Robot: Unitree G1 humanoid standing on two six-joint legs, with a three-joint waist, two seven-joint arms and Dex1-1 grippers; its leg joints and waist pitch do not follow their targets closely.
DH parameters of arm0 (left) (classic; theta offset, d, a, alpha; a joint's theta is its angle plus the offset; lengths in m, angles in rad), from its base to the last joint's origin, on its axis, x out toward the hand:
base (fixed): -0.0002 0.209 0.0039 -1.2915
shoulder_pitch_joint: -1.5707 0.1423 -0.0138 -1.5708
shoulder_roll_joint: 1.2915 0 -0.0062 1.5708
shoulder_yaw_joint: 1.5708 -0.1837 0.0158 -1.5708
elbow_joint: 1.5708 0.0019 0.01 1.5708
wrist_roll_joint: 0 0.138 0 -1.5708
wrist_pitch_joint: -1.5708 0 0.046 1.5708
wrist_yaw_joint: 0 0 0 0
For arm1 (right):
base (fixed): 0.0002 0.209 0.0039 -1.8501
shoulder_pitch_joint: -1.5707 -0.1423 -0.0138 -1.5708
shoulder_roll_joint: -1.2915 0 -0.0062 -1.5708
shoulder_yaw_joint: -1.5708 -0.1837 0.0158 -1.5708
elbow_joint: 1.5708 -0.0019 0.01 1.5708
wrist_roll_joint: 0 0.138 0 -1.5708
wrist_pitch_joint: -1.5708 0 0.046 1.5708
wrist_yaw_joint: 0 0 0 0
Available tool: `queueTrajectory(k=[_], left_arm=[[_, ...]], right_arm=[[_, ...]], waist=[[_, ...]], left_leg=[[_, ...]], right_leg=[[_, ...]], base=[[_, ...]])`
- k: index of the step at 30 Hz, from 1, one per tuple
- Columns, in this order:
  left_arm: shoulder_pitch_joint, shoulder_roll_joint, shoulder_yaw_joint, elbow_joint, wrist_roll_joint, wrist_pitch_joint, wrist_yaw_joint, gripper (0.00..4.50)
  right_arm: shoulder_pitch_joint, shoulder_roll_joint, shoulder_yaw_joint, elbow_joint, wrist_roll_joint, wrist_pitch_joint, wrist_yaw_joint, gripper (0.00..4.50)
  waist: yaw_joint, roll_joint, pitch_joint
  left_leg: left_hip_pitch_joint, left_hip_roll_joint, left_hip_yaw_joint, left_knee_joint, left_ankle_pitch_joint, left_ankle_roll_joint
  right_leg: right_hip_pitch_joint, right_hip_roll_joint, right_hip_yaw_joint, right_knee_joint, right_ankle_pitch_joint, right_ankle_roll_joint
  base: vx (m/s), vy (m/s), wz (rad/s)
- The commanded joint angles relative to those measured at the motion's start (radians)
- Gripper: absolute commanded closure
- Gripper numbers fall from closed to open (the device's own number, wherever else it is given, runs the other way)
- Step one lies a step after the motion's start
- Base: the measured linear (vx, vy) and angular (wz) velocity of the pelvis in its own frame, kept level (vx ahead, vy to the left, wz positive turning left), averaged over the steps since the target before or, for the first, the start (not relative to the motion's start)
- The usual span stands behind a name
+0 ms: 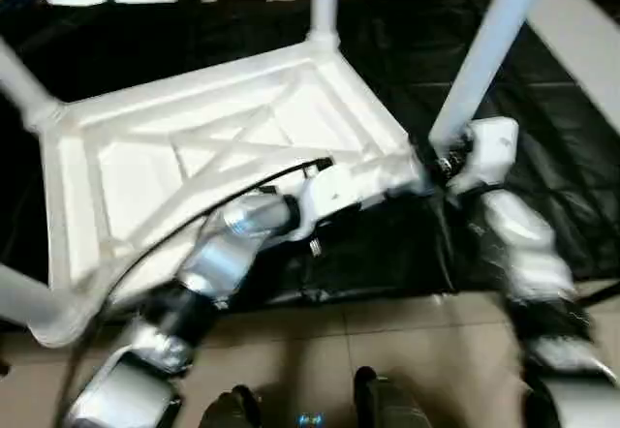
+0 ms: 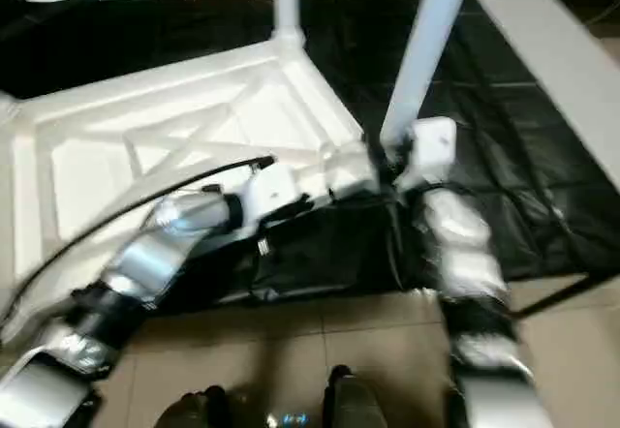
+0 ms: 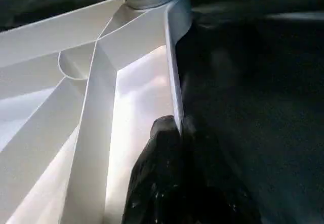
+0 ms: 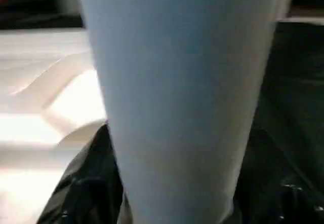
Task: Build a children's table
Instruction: Rotate leg to tighten
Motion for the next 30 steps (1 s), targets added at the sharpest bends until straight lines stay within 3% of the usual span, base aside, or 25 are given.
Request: queueTrajectory(k=[1, 3, 4, 6, 7, 9, 10, 14, 16, 17, 23, 30], left_arm=[[0.043, 0.021, -0.028, -0.013, -0.038, -0.033, -0.084, 4.5], [0.056, 0.045, -0.024, -0.032, -0.061, -0.046, -0.125, 4.5], [0.056, 0.045, -0.024, -0.032, -0.061, -0.046, -0.125, 4.5], [0.061, 0.056, -0.024, -0.042, -0.069, -0.053, -0.138, 4.5], [0.064, 0.061, -0.025, -0.046, -0.071, -0.055, -0.144, 4.5], [0.067, 0.067, -0.026, -0.049, -0.074, -0.059, -0.154, 4.5], [0.072, 0.079, -0.029, -0.053, -0.075, -0.063, -0.173, 4.5], [0.076, 0.086, -0.034, -0.056, -0.076, -0.067, -0.184, 4.5], [0.077, 0.088, -0.037, -0.058, -0.076, -0.068, -0.187, 4.5], [0.078, 0.088, -0.037, -0.059, -0.077, -0.067, -0.187, 4.5], [0.077, 0.09, -0.041, -0.058, -0.077, -0.07, -0.197, 4.5], [0.072, 0.085, -0.041, -0.055, -0.072, -0.069, -0.192, 4.5]], right_arm=[[0.052, -0.082, 0.001, -0.12, 0.055, 0.058, 0.165, 1.51], [0.108, -0.181, -0.007, -0.195, 0.073, 0.083, 0.283, 1.34], [0.108, -0.181, -0.007, -0.195, 0.073, 0.083, 0.283, 1.34], [0.131, -0.223, -0.026, -0.234, 0.109, 0.109, 0.337, 1.23], [0.141, -0.243, -0.037, -0.252, 0.135, 0.124, 0.366, 1.23], [0.149, -0.261, -0.044, -0.267, 0.158, 0.134, 0.39, 1.23], [0.154, -0.293, -0.052, -0.278, 0.178, 0.146, 0.426, 1.23], [0.134, -0.313, -0.046, -0.25, 0.167, 0.142, 0.46, 1.23], [0.123, -0.315, -0.039, -0.241, 0.168, 0.155, 0.482, 1.23], [0.119, -0.315, -0.033, -0.238, 0.165, 0.158, 0.492, 1.49], [0.092, -0.308, 0.013, -0.198, 0.149, 0.149, 0.531, 1.96], [0.045, -0.296, 0.037, -0.133, 0.113, 0.133, 0.554, 2.49]], waist=[[0.003, -0.016, -0.077], [0.013, -0.015, -0.078], [0.018, -0.012, -0.079], [0.017, -0.013, -0.075], [0.017, -0.016, -0.076], [0.019, -0.014, -0.071], [0.019, -0.019, -0.07], [0.017, -0.019, -0.068], [0.017, -0.019, -0.068], [0.017, -0.02, -0.069], [0.018, -0.018, -0.077], [0.019, -0.025, -0.078]], left_leg=[[0.015, -0.001, 0.011, -0.05, -0.176, 0.157], [0.008, 0.002, 0.01, -0.044, -0.092, 0.202], [0.014, 0.003, 0.013, -0.04, -0.071, 0.217], [0.014, 0.002, 0.016, -0.04, -0.078, 0.226], [0.012, 0.003, 0.014, -0.041, -0.082, 0.225], [0.016, 0.005, 0.015, -0.044, -0.112, 0.217], [0.016, 0.006, 0.015, -0.045, -0.134, 0.206], [0.016, 0.006, 0.013, -0.048, -0.167, 0.171], [0.016, 0.005, 0.013, -0.048, -0.162, 0.17], [0.016, 0.005, 0.013, -0.047, -0.153, 0.172], [0.016, 0.004, 0.015, -0.04, -0.089, 0.203], [0.015, 0.005, 0.014, -0.038, -0.094, 0.203]], right_leg=[[0.075, -0.006, 0.011, -0.045, -0.134, -0.249], [0.08, -0.005, 0.012, -0.028, -0.021, -0.28], [0.077, -0.007, 0.014, -0.024, 0.008, -0.294], [0.075, -0.008, 0.013, -0.029, -0.02, -0.297], [0.079, -0.01, 0.013, -0.028, -0.032, -0.294], [0.073, -0.013, 0.013, -0.037, -0.107, -0.285], [0.073, -0.013, 0.013, -0.041, -0.149, -0.275], [0.068, -0.015, 0.013, -0.048, -0.239, -0.243], [0.068, -0.015, 0.014, -0.048, -0.236, -0.242], [0.069, -0.015, 0.014, -0.046, -0.223, -0.243], [0.071, -0.011, 0.012, -0.034, -0.124, -0.275], [0.073, -0.013, 0.012, -0.033, -0.16, -0.274]], base=[[0.067, -0.005, 0.02], [0.068, 0.001, 0.0], [0.056, 0.004, -0.03], [0.028, 0.002, -0.01], [0.0, 0.0, 0.0], [0.0, 0.0, 0.0], [0.0, 0.0, 0.0], [0.0, 0.0, 0.0], [0.0, 0.0, 0.0], [0.0, 0.0, 0.0], [0.0, 0.0, 0.0], [0.0, 0.0, 0.0]])
